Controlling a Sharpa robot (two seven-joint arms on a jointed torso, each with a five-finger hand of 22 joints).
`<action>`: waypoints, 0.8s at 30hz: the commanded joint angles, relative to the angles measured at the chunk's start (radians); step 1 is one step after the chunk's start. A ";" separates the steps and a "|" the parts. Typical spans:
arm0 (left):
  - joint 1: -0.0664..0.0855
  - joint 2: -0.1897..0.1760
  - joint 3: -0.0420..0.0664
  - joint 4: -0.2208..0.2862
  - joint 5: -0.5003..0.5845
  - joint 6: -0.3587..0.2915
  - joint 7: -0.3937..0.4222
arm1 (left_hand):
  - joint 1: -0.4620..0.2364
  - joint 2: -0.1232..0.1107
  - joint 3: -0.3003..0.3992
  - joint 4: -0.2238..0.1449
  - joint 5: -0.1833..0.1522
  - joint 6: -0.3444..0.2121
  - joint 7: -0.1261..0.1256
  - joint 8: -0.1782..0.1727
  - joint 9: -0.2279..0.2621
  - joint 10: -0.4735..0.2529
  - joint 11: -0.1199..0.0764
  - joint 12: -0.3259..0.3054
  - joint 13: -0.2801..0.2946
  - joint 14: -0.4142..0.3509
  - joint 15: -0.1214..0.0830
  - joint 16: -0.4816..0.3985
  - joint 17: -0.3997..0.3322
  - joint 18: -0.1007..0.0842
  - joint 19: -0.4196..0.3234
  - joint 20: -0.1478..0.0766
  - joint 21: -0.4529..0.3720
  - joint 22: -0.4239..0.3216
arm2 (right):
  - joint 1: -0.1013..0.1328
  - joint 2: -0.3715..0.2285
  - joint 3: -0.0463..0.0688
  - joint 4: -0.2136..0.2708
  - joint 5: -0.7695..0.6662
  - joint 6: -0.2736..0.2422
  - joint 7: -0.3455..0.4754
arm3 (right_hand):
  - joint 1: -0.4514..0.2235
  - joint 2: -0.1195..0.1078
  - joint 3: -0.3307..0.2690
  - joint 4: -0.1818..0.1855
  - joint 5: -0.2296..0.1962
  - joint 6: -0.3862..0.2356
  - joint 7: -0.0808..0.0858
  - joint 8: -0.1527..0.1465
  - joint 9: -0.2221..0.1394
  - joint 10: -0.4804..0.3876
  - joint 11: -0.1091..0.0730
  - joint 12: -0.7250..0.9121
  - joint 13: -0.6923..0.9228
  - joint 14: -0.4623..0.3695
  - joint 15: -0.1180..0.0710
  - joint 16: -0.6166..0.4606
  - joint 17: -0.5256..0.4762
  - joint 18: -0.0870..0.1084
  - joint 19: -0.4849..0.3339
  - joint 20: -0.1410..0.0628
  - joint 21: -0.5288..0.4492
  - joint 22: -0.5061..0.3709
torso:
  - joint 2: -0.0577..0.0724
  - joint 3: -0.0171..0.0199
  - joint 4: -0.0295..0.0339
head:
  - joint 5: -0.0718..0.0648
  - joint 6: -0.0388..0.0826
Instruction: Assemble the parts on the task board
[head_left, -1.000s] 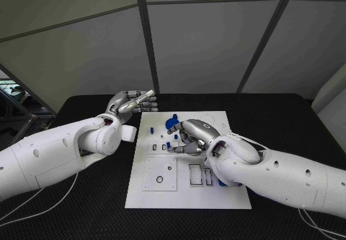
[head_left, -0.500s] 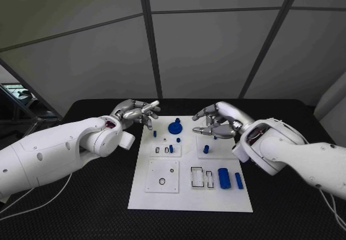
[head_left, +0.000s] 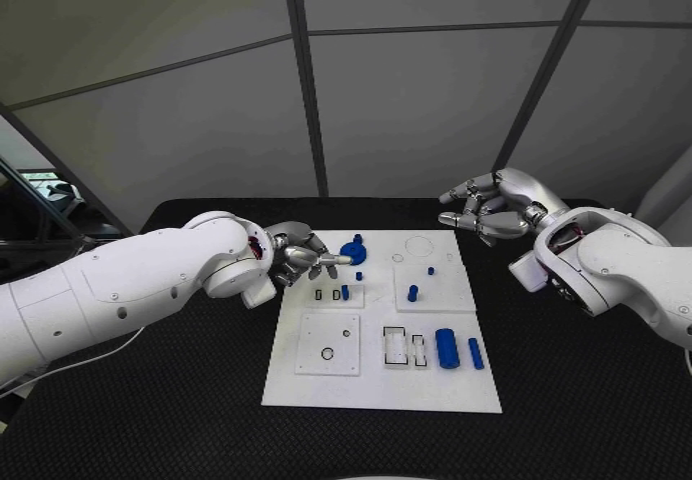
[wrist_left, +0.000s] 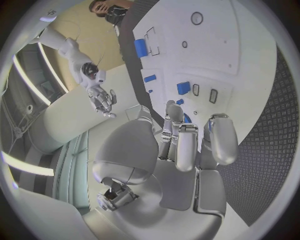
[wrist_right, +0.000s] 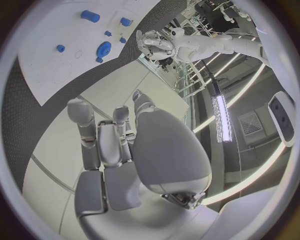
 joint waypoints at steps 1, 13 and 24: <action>0.016 0.026 -0.014 -0.015 -0.142 0.076 -0.118 | -0.010 -0.007 -0.013 0.000 -0.003 -0.013 -0.001 0.020 0.013 0.002 -0.004 0.012 0.010 0.052 -0.004 -0.002 0.105 -0.020 -0.003 -0.002 0.004 0.004 | 0.002 0.006 0.001 -0.009 -0.039 0.019 0.009 | -0.005 0.009 -0.008 0.003 0.005 -0.004 -0.002 0.004 -0.002 -0.014 -0.001 -0.016 -0.020 -0.003 -0.008 -0.017 -0.018 0.021 -0.012 0.001 -0.020 -0.025 | -0.006 -0.0008 -0.0029 | 0.000 -0.005; 0.057 0.092 -0.047 -0.047 -0.202 0.067 -0.194 | -0.041 -0.002 -0.051 0.002 -0.009 -0.015 -0.025 0.126 0.098 0.062 -0.024 0.086 0.091 0.062 -0.022 0.013 0.127 -0.028 0.016 -0.016 0.035 0.059 | 0.003 0.025 0.001 -0.024 -0.117 0.037 -0.006 | -0.010 0.006 -0.015 0.008 0.004 -0.006 -0.002 0.006 -0.002 -0.014 -0.001 -0.020 -0.028 -0.003 -0.008 -0.024 -0.023 0.021 -0.011 0.001 -0.029 -0.032 | -0.001 0.0010 -0.0041 | 0.000 -0.016; 0.067 0.118 -0.051 -0.071 -0.214 0.124 -0.227 | -0.041 0.003 -0.052 0.001 -0.008 -0.020 -0.027 0.138 0.110 0.064 -0.026 0.088 0.093 0.062 -0.023 0.013 0.126 -0.029 0.017 -0.017 0.037 0.063 | 0.003 0.032 0.001 -0.030 -0.133 0.040 -0.020 | -0.011 0.006 -0.017 0.010 0.009 -0.004 -0.003 0.009 -0.001 -0.011 -0.002 -0.019 -0.030 -0.002 -0.008 -0.026 -0.024 0.021 -0.009 0.000 -0.032 -0.034 | 0.001 0.0017 -0.0051 | 0.001 -0.026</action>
